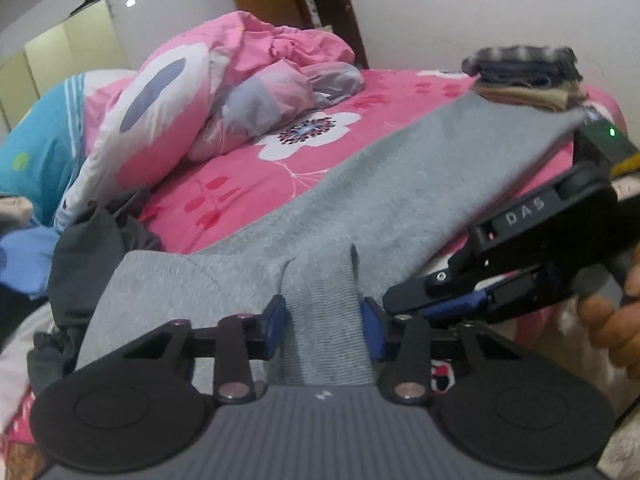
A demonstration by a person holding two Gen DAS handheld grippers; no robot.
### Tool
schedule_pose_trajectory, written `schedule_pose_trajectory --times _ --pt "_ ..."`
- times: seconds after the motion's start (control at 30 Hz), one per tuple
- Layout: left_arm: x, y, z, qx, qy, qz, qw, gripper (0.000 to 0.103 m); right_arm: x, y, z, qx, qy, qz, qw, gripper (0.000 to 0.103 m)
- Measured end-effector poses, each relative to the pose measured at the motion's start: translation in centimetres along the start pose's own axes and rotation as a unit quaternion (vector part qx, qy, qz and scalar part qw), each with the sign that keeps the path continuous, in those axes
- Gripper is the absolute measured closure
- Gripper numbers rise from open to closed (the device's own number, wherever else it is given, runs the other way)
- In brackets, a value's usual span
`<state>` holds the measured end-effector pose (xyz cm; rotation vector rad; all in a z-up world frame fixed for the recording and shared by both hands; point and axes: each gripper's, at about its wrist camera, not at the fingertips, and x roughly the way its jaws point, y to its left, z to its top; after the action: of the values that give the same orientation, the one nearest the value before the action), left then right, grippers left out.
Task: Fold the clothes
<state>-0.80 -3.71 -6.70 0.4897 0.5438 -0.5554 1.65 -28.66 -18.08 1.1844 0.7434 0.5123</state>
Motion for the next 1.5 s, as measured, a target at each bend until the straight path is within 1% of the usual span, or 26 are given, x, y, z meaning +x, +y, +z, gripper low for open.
schedule_pose_trajectory --times 0.07,0.1,0.13,0.2,0.33,0.37,0.43,0.53,0.6,0.63,0.67,0.73,0.77,0.8,0.83,0.9,0.93,1.0,1.07,1.13,1.23,1.33,1.5 --pt "-0.3 -0.2 -0.1 0.007 -0.010 0.005 0.9999 0.079 0.1 0.2 0.0 -0.010 0.003 -0.001 1.000 0.082" --pt "-0.6 -0.4 -0.1 0.011 -0.015 0.007 0.9998 0.081 0.3 0.5 0.0 -0.019 0.004 -0.003 1.000 0.084" --pt "-1.2 -0.2 0.0 0.011 -0.021 0.003 0.9997 0.083 0.3 0.9 0.1 -0.029 0.003 -0.005 1.000 0.090" --pt "-2.7 0.4 0.1 0.009 -0.034 -0.010 0.9993 0.097 0.1 1.8 0.3 -0.045 0.002 0.001 0.999 0.094" --pt "-5.7 1.4 0.3 0.021 -0.056 -0.032 0.9977 0.097 -0.4 4.4 1.0 -0.069 -0.006 0.022 0.997 0.094" --pt "-6.1 1.5 0.3 0.024 -0.057 -0.039 0.9973 0.097 -0.4 5.0 1.2 -0.076 -0.010 0.025 0.997 0.094" --pt "-5.3 1.4 0.1 0.020 -0.052 -0.048 0.9973 0.097 -0.2 5.6 1.8 -0.084 -0.014 0.026 0.996 0.094" --pt "-3.7 1.1 -0.3 0.007 -0.044 -0.061 0.9971 0.094 0.9 4.0 2.4 -0.054 -0.019 0.021 0.998 0.094" --pt "-2.0 0.9 -0.6 -0.006 -0.033 -0.078 0.9964 0.091 1.3 1.8 2.5 -0.003 -0.028 0.026 0.999 0.090" --pt "-1.4 0.8 -0.8 -0.010 -0.028 -0.082 0.9962 0.091 1.3 0.7 2.4 0.025 -0.033 0.031 0.999 0.090" --pt "-0.9 0.8 -0.9 -0.014 -0.024 -0.086 0.9959 0.090 1.0 0.3 2.2 0.037 -0.038 0.034 0.998 0.089" --pt "-0.8 0.8 -1.1 -0.020 -0.025 -0.094 0.9951 0.088 -0.1 0.2 1.4 0.030 -0.053 0.041 0.997 0.083" --pt "-0.8 0.9 -1.3 -0.024 -0.025 -0.097 0.9946 0.085 -0.7 0.2 1.0 0.025 -0.060 0.047 0.997 0.068" --pt "-0.9 1.0 -1.5 -0.029 -0.027 -0.101 0.9941 0.085 -1.3 0.3 0.5 0.018 -0.067 0.056 0.996 0.053" --pt "-1.0 1.3 -1.6 -0.036 -0.030 -0.107 0.9932 0.082 -1.8 0.5 0.1 0.012 -0.072 0.062 0.995 0.049" --pt "-1.5 1.8 -2.0 -0.051 -0.036 -0.121 0.9907 0.069 -2.2 0.7 -0.5 0.004 -0.073 0.062 0.995 0.043" --pt "-1.7 2.0 -2.1 -0.060 -0.040 -0.128 0.9892 0.067 -2.3 0.9 -0.7 0.000 -0.071 0.056 0.996 0.043" --pt "-2.4 2.2 -2.4 -0.067 -0.048 -0.127 0.9885 0.054 -1.7 1.3 -0.8 -0.011 -0.059 0.025 0.998 0.042" --pt "-3.2 2.4 -2.9 -0.074 -0.057 -0.117 0.9887 0.050 -0.8 1.9 -0.8 -0.021 -0.044 0.002 0.999 0.042" --pt "-4.1 3.0 -3.5 -0.090 -0.065 -0.113 0.9874 0.050 0.3 2.4 -0.8 -0.028 -0.028 -0.009 0.999 0.042" --pt "-5.2 4.4 -4.6 -0.129 -0.074 -0.104 0.9835 0.048 1.7 3.0 -1.1 -0.035 -0.002 -0.020 0.999 0.042" --pt "-5.6 5.7 -6.0 -0.160 -0.074 -0.091 0.9802 0.046 2.9 3.2 -1.8 -0.030 0.023 -0.020 0.999 0.042" --pt "-4.8 6.7 -7.7 -0.201 -0.063 -0.101 0.9723 0.046 4.2 4.0 -3.2 -0.028 0.038 -0.023 0.999 0.041"
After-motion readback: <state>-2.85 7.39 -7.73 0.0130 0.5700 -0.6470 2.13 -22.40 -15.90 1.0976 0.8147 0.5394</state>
